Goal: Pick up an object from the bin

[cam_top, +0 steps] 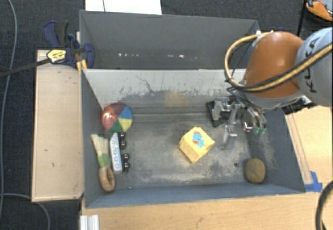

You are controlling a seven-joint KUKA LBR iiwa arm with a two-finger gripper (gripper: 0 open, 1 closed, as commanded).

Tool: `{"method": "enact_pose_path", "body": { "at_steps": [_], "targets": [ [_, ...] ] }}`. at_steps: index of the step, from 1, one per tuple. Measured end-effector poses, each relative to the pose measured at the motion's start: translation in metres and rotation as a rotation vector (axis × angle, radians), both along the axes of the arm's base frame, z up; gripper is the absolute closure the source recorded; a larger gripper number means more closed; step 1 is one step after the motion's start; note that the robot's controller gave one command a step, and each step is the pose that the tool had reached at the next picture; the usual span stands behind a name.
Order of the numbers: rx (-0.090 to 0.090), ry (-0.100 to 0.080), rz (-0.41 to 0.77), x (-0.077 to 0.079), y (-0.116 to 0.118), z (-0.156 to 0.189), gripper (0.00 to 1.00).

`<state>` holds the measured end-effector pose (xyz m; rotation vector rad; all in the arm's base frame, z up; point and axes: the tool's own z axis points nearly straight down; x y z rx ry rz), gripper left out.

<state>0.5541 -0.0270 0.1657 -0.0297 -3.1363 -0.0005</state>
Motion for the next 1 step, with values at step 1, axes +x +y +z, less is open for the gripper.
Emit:
{"method": "enact_pose_path", "body": {
  "at_steps": [1],
  "targets": [
    [0.000,-0.008,0.001,0.0016,0.0000,0.0046,0.00]
  ]
}}
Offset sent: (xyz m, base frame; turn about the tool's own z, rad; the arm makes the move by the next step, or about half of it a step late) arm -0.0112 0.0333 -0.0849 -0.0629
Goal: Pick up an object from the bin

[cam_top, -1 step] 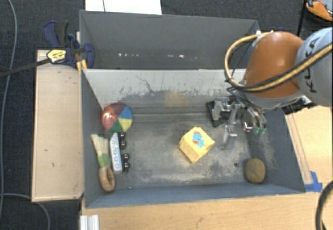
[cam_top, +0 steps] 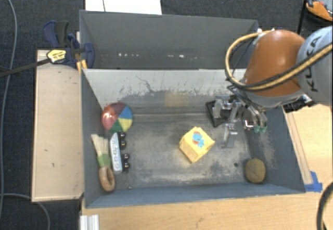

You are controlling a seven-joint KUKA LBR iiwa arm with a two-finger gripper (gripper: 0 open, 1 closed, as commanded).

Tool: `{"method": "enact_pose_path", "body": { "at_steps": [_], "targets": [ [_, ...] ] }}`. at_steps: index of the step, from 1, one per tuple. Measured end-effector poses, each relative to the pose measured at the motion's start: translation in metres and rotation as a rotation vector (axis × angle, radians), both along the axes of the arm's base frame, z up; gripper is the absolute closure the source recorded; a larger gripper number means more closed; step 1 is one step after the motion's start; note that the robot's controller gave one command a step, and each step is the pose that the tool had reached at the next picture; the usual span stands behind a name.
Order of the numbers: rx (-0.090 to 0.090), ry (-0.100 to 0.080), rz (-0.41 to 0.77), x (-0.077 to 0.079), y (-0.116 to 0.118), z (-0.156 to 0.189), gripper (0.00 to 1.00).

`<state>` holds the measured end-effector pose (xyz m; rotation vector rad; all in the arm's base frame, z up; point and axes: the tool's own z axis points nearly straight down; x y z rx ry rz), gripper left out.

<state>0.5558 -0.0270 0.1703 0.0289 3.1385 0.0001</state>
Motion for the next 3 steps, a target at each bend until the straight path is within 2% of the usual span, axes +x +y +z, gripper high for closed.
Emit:
{"method": "enact_pose_path", "body": {
  "at_steps": [1,2,3],
  "targets": [
    [0.000,-0.005,0.034,-0.005,0.018,-0.046,0.00],
    [0.000,0.001,0.045,-0.007,0.023,-0.061,0.00],
    [0.003,-0.003,0.031,0.007,0.016,-0.092,0.00]
  ]
}}
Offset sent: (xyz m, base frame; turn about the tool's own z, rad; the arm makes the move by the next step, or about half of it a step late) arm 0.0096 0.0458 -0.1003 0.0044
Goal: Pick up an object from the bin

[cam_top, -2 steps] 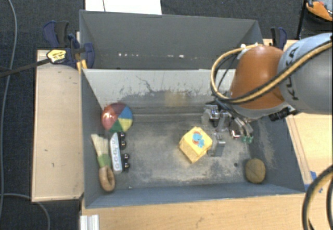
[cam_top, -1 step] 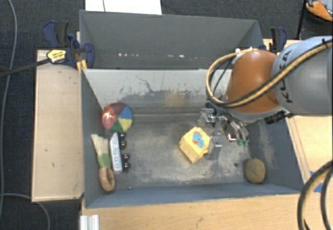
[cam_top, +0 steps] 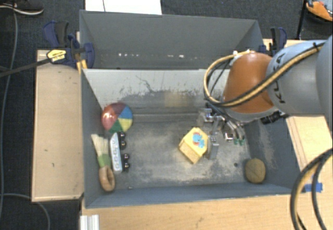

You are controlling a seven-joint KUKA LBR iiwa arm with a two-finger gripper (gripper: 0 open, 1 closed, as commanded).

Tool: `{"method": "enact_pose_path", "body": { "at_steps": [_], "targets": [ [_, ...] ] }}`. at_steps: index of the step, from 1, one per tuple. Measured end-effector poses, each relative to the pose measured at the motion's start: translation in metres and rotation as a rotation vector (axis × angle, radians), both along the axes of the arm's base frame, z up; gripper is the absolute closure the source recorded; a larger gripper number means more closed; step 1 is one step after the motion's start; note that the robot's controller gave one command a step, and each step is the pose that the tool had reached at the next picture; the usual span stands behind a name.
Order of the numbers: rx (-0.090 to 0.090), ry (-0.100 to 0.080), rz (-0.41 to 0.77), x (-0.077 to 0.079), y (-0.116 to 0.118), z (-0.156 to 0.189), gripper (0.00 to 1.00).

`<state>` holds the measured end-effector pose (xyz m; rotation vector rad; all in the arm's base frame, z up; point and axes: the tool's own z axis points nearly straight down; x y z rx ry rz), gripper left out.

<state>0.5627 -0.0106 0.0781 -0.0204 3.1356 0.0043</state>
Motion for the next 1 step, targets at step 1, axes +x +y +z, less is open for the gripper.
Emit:
{"method": "enact_pose_path", "body": {
  "at_steps": [1],
  "targets": [
    [-0.003,-0.001,-0.162,-0.0284,0.0344,-0.0030,1.00]
  ]
}}
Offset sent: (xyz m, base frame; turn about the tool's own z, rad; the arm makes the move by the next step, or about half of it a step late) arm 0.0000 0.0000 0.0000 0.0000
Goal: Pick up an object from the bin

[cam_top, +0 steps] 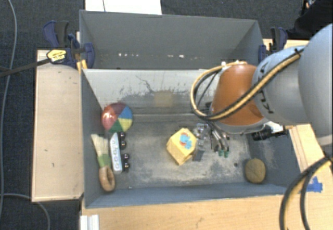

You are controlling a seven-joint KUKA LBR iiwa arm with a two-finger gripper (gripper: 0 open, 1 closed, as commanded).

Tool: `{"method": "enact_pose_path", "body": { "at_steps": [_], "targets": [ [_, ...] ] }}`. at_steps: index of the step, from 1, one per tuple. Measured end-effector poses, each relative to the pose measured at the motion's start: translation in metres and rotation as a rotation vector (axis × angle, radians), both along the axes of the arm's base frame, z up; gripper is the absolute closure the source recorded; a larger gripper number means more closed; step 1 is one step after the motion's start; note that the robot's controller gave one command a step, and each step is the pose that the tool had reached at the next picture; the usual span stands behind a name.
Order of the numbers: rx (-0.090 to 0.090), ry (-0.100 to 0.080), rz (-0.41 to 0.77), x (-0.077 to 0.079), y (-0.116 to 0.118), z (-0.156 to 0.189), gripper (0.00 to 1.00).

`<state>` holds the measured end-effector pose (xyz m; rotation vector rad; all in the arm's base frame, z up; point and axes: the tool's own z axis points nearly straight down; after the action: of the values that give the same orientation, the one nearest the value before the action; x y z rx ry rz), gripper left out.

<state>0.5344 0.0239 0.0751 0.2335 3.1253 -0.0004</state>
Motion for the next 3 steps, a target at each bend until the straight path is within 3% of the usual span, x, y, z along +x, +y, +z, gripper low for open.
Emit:
{"method": "enact_pose_path", "body": {
  "at_steps": [1,2,3],
  "targets": [
    [0.000,0.000,0.001,0.000,0.000,0.000,1.00],
    [-0.001,-0.002,0.076,0.014,0.013,0.123,1.00],
    [-0.001,-0.002,0.077,0.014,0.013,0.122,1.00]
  ]
}}
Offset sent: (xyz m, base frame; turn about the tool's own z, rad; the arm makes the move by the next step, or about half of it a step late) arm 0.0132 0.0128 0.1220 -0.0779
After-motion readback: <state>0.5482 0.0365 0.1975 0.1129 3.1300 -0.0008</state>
